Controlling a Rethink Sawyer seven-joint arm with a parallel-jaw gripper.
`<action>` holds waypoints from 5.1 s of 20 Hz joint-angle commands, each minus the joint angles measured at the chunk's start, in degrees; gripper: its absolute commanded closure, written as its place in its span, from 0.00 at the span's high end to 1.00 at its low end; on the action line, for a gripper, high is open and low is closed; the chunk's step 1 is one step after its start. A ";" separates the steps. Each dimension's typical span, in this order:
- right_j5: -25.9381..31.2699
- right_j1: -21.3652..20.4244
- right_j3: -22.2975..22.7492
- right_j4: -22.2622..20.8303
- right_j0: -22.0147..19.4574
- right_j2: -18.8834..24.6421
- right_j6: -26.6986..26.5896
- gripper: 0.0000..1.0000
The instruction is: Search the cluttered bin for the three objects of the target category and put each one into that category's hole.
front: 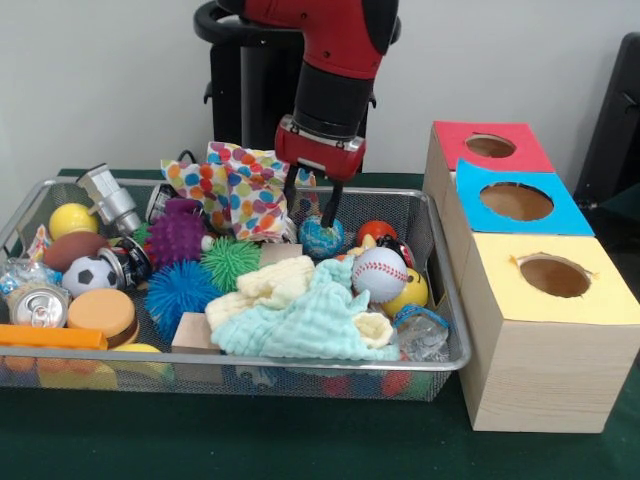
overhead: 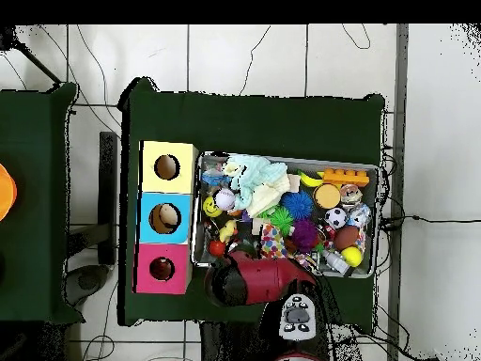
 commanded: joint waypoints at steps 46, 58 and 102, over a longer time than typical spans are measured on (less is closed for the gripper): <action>-2.48 4.01 -2.79 10.79 0.26 9.23 5.60 1.00; -3.81 4.05 -2.16 12.13 1.80 9.77 7.51 1.00; -12.64 4.34 -6.20 9.21 1.32 7.91 5.42 1.00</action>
